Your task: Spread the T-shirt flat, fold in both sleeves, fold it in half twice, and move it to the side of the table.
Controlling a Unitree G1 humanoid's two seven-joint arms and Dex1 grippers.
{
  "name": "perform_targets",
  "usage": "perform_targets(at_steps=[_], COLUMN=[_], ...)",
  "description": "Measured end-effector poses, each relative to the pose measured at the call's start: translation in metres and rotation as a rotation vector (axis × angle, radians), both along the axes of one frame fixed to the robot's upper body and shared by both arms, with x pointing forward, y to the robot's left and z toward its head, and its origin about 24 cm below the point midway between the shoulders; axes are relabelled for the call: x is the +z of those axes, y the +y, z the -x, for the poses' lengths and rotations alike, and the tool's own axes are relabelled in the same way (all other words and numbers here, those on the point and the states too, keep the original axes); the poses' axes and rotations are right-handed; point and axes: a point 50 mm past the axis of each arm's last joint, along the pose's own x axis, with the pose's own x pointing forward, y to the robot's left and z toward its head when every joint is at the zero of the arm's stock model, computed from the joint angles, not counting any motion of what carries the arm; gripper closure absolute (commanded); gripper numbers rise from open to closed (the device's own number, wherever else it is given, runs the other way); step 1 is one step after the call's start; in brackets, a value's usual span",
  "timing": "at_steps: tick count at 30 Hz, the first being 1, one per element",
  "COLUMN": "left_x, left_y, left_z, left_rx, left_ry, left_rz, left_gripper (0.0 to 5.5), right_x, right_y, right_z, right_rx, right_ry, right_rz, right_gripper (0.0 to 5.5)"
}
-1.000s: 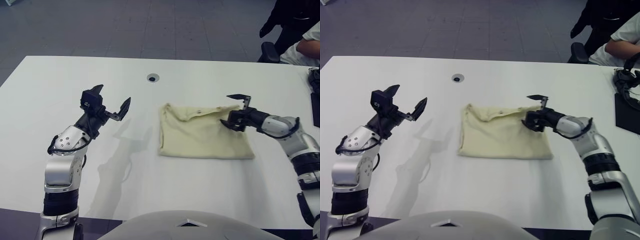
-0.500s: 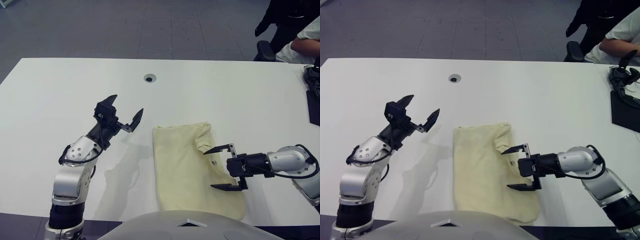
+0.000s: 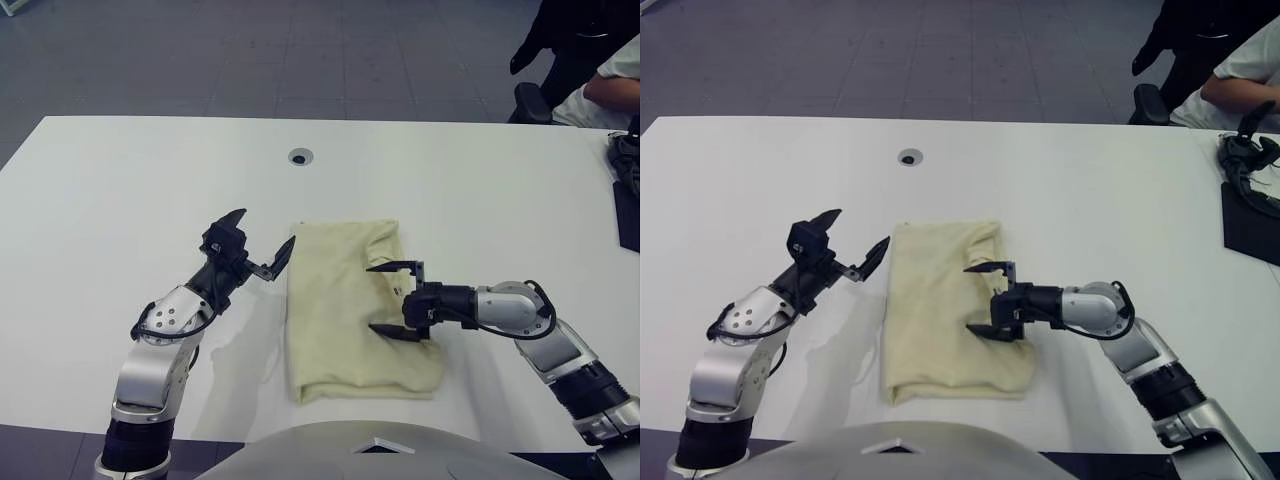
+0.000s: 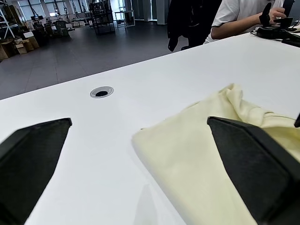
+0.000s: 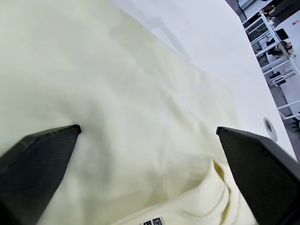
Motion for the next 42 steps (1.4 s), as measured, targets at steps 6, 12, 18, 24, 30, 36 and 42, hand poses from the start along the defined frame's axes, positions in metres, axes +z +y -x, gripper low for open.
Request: perform_targets(at_steps=[6,12,18,24,30,36,42], left_x=[0.009,0.03,0.016,0.002,-0.009,-0.022,-0.031], left_y=[0.0,-0.001,0.029,0.028,0.022,0.005,-0.009], left_z=[-0.003,0.013,0.042,0.08,0.098,0.089,0.088], left_rx=[-0.017,-0.157,-0.432,-0.714,-0.867,-0.904,-0.957], left_ry=[-0.079,-0.334,-0.449,-0.312,-0.218,-0.294,-0.312], left_rz=[-0.046,-0.201,-0.892,-1.01,-1.034,-1.012,-0.942], left_gripper=[0.13,0.13,0.13,0.32,1.14,2.16,3.19], right_x=[0.005,0.049,0.056,0.043,0.042,0.036,0.034], right_y=[0.002,-0.003,-0.044,-0.049,-0.061,-0.058,-0.055], right_z=[-0.011,-0.02,0.01,0.054,0.068,0.078,0.084], right_rx=[-0.097,-0.18,-0.195,-0.051,-0.015,0.056,0.075], right_ry=[-0.025,-0.131,-0.305,-0.289,-0.243,-0.195,-0.154], right_rz=[-0.189,-0.541,-0.372,-0.167,-0.043,0.06,0.067], right_gripper=[0.1,0.1,0.1,0.1,0.1,0.1,0.1])
